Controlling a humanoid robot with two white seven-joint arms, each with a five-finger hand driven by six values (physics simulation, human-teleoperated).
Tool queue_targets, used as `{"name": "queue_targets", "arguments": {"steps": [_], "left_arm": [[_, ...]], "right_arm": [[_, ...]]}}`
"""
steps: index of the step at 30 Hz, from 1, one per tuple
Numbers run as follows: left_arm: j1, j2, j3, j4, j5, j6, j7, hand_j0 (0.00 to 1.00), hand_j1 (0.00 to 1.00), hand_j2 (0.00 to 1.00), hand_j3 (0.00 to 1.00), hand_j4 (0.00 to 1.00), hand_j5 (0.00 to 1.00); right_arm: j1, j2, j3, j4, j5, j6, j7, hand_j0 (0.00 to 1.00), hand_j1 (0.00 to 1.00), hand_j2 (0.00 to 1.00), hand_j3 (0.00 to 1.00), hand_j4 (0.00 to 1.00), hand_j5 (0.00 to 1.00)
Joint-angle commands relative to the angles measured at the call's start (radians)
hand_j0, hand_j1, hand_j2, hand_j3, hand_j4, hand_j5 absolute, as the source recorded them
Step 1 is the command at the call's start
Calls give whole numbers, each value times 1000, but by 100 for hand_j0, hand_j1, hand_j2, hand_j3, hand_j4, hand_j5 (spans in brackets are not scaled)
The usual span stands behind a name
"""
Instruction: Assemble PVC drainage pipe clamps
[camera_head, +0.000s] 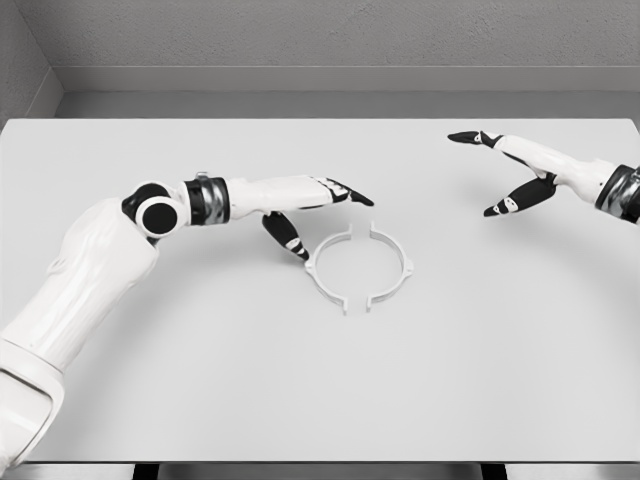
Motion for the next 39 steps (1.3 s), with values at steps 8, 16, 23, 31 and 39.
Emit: {"name": "queue_targets", "arguments": {"steps": [8,16,23,31,39], "left_arm": [[121,177,-32,-412,123,2,0,100,100,100,100,100,100],[121,107,-60,-353,103,2,0,100,100,100,100,100,100],[124,74,-65,-310,25,2,0,100,100,100,100,100,100],[120,53,-72,-295,23,2,0,100,100,100,100,100,100],[120,33,-88,-295,-4,2,0,100,100,100,100,100,100]], "right_arm": [[0,-1,-1,-24,-8,2,0,100,100,100,100,100,100],[-6,-1,-7,-28,-8,2,0,100,100,100,100,100,100],[-6,-29,-6,-39,-8,2,0,100,100,100,100,100,100],[-5,-36,-6,-51,-8,2,0,100,100,100,100,100,100],[-5,-38,-6,-60,-8,2,0,100,100,100,100,100,100]]}}
